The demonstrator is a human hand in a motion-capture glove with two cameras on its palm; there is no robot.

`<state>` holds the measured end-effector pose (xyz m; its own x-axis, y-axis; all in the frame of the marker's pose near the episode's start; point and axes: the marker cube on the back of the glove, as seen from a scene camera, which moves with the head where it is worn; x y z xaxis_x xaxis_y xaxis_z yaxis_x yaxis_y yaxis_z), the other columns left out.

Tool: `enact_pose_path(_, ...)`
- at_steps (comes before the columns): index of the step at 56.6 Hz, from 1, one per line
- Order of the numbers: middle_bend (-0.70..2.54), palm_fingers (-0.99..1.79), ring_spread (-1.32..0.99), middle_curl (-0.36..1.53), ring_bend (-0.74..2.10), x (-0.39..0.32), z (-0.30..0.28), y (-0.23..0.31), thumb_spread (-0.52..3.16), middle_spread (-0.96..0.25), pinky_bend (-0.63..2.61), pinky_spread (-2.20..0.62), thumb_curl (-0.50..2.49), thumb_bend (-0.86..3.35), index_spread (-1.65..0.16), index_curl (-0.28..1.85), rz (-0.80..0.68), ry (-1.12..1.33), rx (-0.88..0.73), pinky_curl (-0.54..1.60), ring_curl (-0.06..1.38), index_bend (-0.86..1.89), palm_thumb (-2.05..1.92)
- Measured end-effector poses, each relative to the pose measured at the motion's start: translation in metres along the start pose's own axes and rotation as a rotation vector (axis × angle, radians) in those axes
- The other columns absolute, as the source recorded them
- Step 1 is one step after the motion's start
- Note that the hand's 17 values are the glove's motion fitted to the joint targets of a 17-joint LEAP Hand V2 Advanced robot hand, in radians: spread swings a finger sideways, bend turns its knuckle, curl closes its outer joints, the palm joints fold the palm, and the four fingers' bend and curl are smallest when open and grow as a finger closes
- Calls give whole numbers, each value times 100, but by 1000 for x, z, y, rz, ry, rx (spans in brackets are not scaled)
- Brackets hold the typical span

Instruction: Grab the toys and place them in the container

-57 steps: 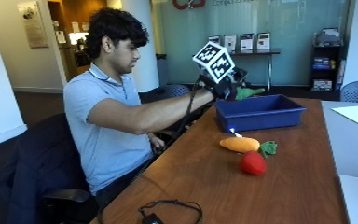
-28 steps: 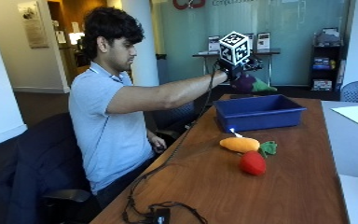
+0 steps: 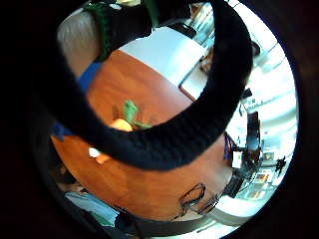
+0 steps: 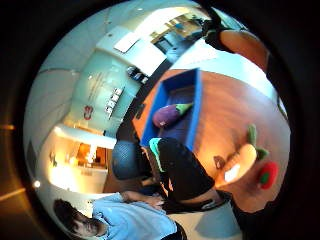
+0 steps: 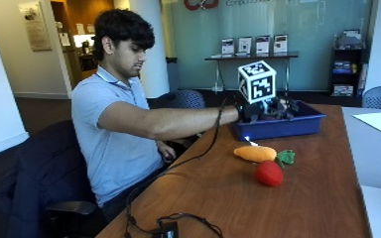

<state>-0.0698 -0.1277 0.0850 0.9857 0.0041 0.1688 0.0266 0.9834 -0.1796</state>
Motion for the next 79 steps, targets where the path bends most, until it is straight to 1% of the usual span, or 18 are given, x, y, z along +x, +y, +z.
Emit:
enact_pose_path(8,30,3,-11,37,32,73,47,33,127,-6,66,7,22,-5,-37,49,179,47,-84,39,27,28,-7)
enact_pose_path(14,26,9,-11,36,31,114,85,52,131,-6,72,6,23,-2,-38,47,264,38,-149,39,26,26,-3)
enact_pose_path(17,26,17,-12,36,32,127,100,60,134,-5,74,5,24,-1,-38,46,264,49,-168,39,26,24,-1)
enact_pose_path(20,27,34,-13,36,37,135,111,66,141,-5,77,0,25,3,-37,46,245,65,-175,39,27,25,7)
enact_pose_path(22,29,40,-14,37,38,137,119,68,144,-5,78,-4,26,5,-37,44,221,71,-171,39,26,23,9)
enact_pose_path(25,31,60,-16,38,48,135,126,69,149,-5,82,-13,28,9,-36,43,182,66,-120,39,29,19,16)
enact_pose_path(26,31,72,-17,38,54,135,127,68,153,-5,87,-18,30,13,-34,43,172,65,-96,40,31,18,22)
enact_pose_path(28,30,75,-18,39,57,134,126,66,156,-5,87,-22,31,16,-33,42,155,63,-60,40,31,17,26)
enact_pose_path(29,31,88,-19,40,67,133,125,64,159,-6,93,-25,33,19,-31,43,148,61,-50,43,35,16,33)
enact_pose_path(31,31,88,-20,40,70,131,122,61,160,-6,95,-28,35,23,-30,43,139,56,-37,43,36,15,38)
enact_pose_path(32,32,96,-20,42,76,130,120,59,160,-6,100,-30,37,25,-29,44,137,51,-30,46,39,16,43)
enact_pose_path(36,33,98,-22,44,84,124,105,50,159,-5,108,-34,43,32,-26,47,146,-3,10,50,44,17,56)
enact_pose_path(43,39,96,-24,51,92,102,68,25,159,-5,117,-38,49,39,-23,51,138,-70,82,56,51,18,67)
enact_pose_path(49,42,92,-26,56,96,74,30,-2,157,-5,122,-40,53,40,-21,55,100,-87,138,59,55,20,70)
enact_pose_path(54,45,89,-26,60,98,38,-1,-29,157,-4,125,-41,55,41,-20,59,54,-88,163,60,57,20,71)
enact_pose_path(61,47,85,-27,66,101,-24,-29,-67,157,-4,128,-41,58,41,-19,65,-48,-72,173,61,61,22,72)
enact_pose_path(70,49,81,-27,74,104,-111,-35,-111,156,-4,133,-41,61,40,-19,72,-164,-107,145,62,65,25,71)
enact_pose_path(79,51,76,-28,81,106,-190,-10,-149,156,-4,137,-41,63,40,-18,80,-245,-122,78,63,68,27,70)
